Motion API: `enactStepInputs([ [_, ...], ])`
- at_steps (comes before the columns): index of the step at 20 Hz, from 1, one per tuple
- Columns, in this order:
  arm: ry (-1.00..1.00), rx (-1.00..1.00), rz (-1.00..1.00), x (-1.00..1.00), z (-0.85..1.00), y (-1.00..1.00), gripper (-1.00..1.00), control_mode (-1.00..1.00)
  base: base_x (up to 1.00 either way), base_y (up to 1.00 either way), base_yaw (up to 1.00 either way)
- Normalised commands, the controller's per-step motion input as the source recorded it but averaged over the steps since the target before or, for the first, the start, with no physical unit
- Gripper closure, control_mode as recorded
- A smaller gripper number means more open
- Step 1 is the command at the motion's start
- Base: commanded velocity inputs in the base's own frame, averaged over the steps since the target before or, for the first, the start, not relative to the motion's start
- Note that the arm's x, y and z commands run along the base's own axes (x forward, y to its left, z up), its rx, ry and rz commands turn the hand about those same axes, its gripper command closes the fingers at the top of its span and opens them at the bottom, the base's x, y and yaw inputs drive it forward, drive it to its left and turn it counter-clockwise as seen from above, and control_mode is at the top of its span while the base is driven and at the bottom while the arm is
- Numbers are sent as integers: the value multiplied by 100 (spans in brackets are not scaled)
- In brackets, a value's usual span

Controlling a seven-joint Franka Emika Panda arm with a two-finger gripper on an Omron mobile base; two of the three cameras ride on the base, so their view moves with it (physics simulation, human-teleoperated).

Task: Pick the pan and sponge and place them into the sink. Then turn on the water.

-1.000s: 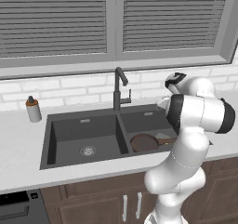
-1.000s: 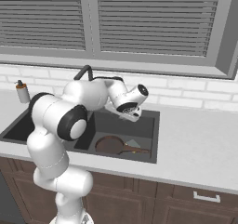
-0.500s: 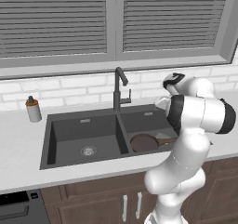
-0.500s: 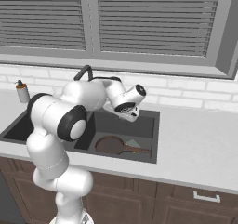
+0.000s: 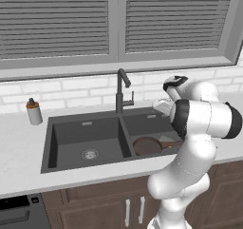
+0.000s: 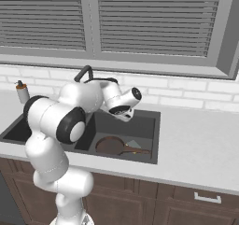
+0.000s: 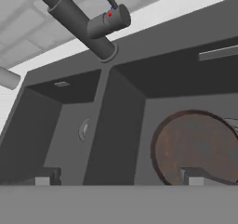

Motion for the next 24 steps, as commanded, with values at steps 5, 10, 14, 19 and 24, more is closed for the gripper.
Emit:
enactStepInputs([
  [5, -4, 1, -9, 0, 0, 23, -100, -100, 0, 0, 0],
  [10, -3, 1, -13, 6, 0, 18, -100, -100, 0, 0, 0],
  [14, -4, 4, -11, 9, 0, 17, -100, -100, 0, 0, 0],
  [19, -3, 7, -8, 12, 0, 17, -100, -100, 0, 0, 0],
  [24, 1, 1, -3, 25, 0, 2, -100, -100, 0, 0, 0],
])
